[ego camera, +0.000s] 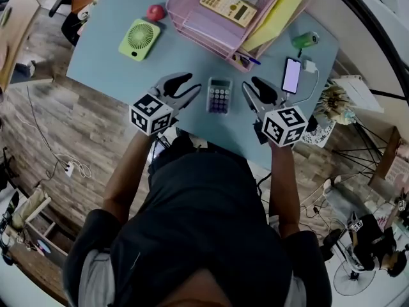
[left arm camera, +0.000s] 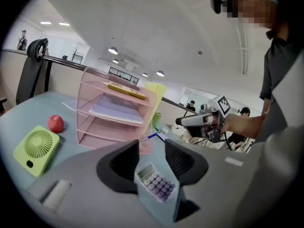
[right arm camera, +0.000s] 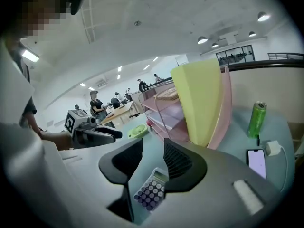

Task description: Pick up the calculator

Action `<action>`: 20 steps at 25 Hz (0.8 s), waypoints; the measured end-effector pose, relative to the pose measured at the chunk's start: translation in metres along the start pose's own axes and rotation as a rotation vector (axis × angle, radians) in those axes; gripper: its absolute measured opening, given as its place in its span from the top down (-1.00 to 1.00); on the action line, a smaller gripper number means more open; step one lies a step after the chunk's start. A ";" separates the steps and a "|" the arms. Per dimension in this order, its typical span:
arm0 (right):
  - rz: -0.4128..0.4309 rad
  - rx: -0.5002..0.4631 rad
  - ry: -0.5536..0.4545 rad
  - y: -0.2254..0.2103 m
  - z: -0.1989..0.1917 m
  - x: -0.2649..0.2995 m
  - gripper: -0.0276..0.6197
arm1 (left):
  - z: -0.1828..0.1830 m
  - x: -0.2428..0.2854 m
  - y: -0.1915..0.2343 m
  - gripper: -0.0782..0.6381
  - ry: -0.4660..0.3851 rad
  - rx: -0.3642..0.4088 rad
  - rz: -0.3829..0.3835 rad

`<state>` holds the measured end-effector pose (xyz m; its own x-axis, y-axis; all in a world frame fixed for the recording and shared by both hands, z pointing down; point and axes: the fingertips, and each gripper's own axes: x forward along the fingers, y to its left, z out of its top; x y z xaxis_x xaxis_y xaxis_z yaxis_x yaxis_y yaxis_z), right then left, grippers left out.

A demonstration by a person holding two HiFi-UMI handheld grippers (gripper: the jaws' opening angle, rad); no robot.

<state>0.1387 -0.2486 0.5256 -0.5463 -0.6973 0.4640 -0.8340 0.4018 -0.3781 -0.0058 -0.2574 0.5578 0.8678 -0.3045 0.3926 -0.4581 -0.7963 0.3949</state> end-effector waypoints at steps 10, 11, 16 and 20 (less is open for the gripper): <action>0.041 0.072 0.119 -0.029 -0.057 0.043 0.52 | -0.048 0.044 0.025 0.24 0.105 -0.086 0.018; 0.043 0.078 0.131 -0.031 -0.062 0.047 0.52 | -0.052 0.047 0.028 0.24 0.116 -0.092 0.020; 0.057 0.144 0.189 -0.045 -0.096 0.066 0.51 | -0.075 0.068 0.039 0.22 0.167 -0.120 0.022; 0.061 0.185 0.223 -0.055 -0.119 0.080 0.49 | -0.095 0.085 0.047 0.21 0.212 -0.141 0.022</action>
<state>0.1314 -0.2558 0.6787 -0.6157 -0.5190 0.5929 -0.7819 0.3094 -0.5412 0.0284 -0.2709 0.6886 0.8044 -0.1928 0.5619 -0.5116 -0.7057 0.4902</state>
